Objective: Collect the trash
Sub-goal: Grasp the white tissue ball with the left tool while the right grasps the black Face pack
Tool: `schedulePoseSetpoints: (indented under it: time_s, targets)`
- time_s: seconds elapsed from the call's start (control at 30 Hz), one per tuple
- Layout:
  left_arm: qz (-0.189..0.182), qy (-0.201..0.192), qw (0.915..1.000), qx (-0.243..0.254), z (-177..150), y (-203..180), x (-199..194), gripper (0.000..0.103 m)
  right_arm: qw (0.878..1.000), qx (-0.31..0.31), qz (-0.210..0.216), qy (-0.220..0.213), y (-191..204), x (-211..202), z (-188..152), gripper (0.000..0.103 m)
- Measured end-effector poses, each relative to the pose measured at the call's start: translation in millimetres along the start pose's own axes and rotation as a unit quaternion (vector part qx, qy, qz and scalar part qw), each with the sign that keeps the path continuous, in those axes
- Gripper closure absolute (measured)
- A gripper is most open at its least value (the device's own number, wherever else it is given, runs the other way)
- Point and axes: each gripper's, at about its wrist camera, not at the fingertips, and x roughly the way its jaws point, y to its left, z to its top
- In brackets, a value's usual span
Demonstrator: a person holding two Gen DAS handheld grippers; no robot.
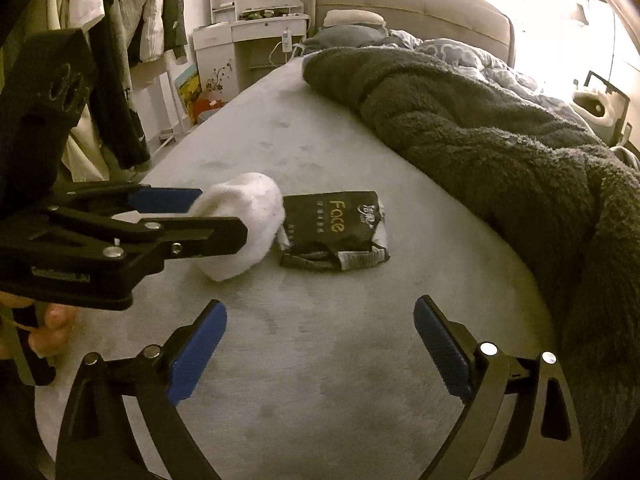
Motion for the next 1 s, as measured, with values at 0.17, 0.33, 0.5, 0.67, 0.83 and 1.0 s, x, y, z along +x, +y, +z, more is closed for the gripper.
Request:
schedulePoseSetpoints:
  time_s: [0.17,0.33,0.5,0.67,0.83,1.0]
  targets:
    - [-0.019,0.018,0.9996,-0.003,1.6,1.3,13.7,0.042,1.0,0.011,0.003,0.004,-8.9,6.9,2.0,0.007]
    - [-0.03,0.012,0.9995,-0.004,4.9,3.5,9.2,0.056,1.0,0.01,0.004,0.006,-8.9,11.1,5.5,0.007]
    - [-0.019,-0.006,0.9998,-0.001,8.4,6.2,-5.5,0.057,1.0,0.015,-0.003,0.011,-8.9,17.5,9.6,0.007]
    - [-0.001,-0.005,1.0,-0.001,7.6,18.0,-15.7,0.057,0.999,0.031,-0.004,0.008,-8.9,21.6,17.5,0.006]
    - [0.013,-0.004,0.9999,-0.001,5.8,35.2,-26.1,0.057,1.0,0.02,-0.01,0.014,-1.7,33.7,28.6,0.006]
    - [0.021,-0.009,0.9997,-0.001,4.6,51.9,-42.8,0.057,0.999,0.035,-0.022,0.029,-0.3,50.2,37.3,0.006]
